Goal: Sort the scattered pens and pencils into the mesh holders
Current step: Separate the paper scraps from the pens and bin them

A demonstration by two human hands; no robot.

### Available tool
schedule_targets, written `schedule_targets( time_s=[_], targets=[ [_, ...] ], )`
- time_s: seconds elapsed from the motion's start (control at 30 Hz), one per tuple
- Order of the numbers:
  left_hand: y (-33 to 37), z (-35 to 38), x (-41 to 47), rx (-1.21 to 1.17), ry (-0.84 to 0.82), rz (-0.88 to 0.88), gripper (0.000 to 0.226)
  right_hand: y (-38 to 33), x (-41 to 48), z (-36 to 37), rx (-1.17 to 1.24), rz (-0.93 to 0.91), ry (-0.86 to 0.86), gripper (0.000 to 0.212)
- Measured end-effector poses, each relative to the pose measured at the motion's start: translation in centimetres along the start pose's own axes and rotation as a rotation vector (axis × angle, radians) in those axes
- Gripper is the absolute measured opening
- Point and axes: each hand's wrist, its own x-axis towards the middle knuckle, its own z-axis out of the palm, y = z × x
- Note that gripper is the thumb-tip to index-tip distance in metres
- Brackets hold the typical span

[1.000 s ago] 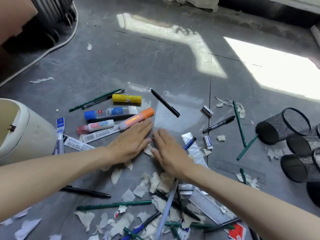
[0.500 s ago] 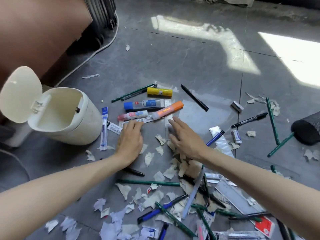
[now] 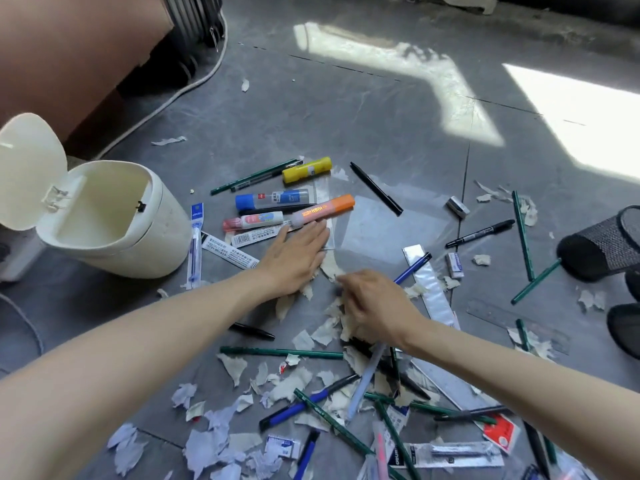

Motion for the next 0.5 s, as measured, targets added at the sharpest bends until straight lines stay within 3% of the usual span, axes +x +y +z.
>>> schedule_targets(
  time_s=[0.13,0.23,0.37,0.5],
  targets=[
    [-0.3,-0.6,-1.1,-0.094,0.193,-0.037,0.049,-1.0,-0.6,0.0,0.025,-0.088,-0.016,0.038],
    [-1.3,-0.2,-4.1,-0.077,0.353,-0.230,0.041,-1.4,1.3,0.2,0.024,-0.088,0.019,0.029],
    [-4.0,0.6,-7.1,-0.127,0.251,-0.671,0.057,-3.4,5.8,0.5,-0.014,-0.116,0.008,0.045],
    [-4.2,1.8,-9.9,-0.140,0.174,-0.583,0.056,-5.0,10.6,1.8,-0.063,-0.142,-0.125,0.052]
  ],
)
